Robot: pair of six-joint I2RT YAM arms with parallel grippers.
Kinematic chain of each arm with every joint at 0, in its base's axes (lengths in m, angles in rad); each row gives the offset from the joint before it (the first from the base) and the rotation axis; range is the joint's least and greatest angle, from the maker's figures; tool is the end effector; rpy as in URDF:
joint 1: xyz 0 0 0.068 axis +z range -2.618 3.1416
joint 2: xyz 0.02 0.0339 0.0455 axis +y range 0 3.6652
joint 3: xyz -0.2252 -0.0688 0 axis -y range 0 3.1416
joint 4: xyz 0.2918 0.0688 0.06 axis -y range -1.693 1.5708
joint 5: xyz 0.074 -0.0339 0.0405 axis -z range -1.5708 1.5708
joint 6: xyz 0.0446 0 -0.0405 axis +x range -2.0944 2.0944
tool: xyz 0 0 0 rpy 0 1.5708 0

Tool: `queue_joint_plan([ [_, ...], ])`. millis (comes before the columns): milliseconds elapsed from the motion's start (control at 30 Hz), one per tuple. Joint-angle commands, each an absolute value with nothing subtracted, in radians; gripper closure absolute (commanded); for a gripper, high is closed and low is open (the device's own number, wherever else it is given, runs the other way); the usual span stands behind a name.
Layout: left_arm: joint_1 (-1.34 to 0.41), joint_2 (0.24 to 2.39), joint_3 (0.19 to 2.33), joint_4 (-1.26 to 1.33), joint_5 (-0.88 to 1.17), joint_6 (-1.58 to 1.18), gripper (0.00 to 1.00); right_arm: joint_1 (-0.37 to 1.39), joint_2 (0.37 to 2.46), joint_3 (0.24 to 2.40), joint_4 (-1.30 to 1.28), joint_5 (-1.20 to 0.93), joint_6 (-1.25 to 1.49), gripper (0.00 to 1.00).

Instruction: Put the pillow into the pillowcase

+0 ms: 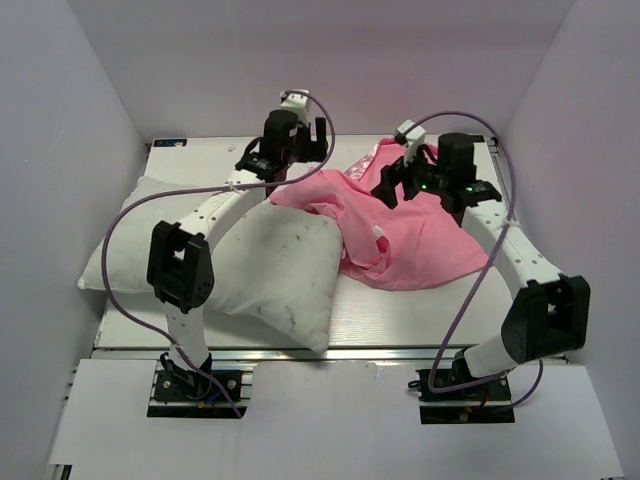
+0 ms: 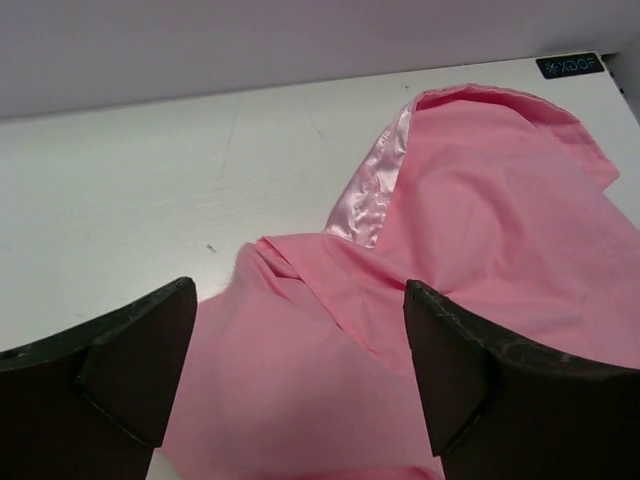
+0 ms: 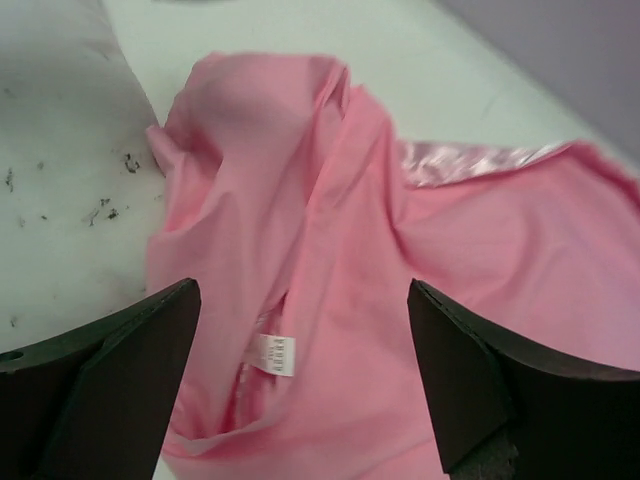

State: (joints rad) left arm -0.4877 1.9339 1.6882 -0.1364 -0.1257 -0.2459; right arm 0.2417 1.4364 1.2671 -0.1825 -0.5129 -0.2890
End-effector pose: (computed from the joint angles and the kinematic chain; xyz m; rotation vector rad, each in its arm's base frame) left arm 0.4508 -0.2328 0.2671 0.1540 1.9610 -0.3609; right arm 0.3768 0.1154 0.3078 -0.8211 1.7153 0.4595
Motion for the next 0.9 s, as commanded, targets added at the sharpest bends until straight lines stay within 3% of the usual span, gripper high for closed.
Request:
queue_joint_plan([
  [0, -0.479, 1.763, 1.776, -0.233, -0.139, -0.073, 0.06, 0.262, 1.492, 1.287, -0.163, -0.376, -0.161, 0.11],
  [133, -0.482, 1.703, 1.803, -0.515, -0.131, 0.07, 0.07, 0.256, 1.572, 1.359, -0.201, -0.371, -0.12, 0.11],
  [333, -0.567, 1.571, 1.547, -0.745, -0.057, 0.207, 0.05, 0.247, 1.572, 1.341, -0.199, -0.397, -0.109, 0.11],
  [600, -0.607, 1.523, 1.341, -0.683, -0.005, 0.331, 0.02, 0.233, 1.519, 1.276, -0.209, -0.42, -0.112, 0.11],
  [767, -0.606, 1.659, 1.335, -0.681, 0.046, 0.394, 0.02, 0.232, 1.48, 1.236, -0.207, -0.433, -0.12, 0.11],
  [833, -0.607, 1.718, 1.342, -0.718, 0.014, 0.405, 0.04, 0.232, 1.468, 1.221, -0.209, -0.443, -0.123, 0.11],
  [867, -0.606, 1.756, 1.335, -0.729, -0.036, 0.403, 0.11, 0.23, 1.463, 1.215, -0.209, -0.446, -0.126, 0.11],
])
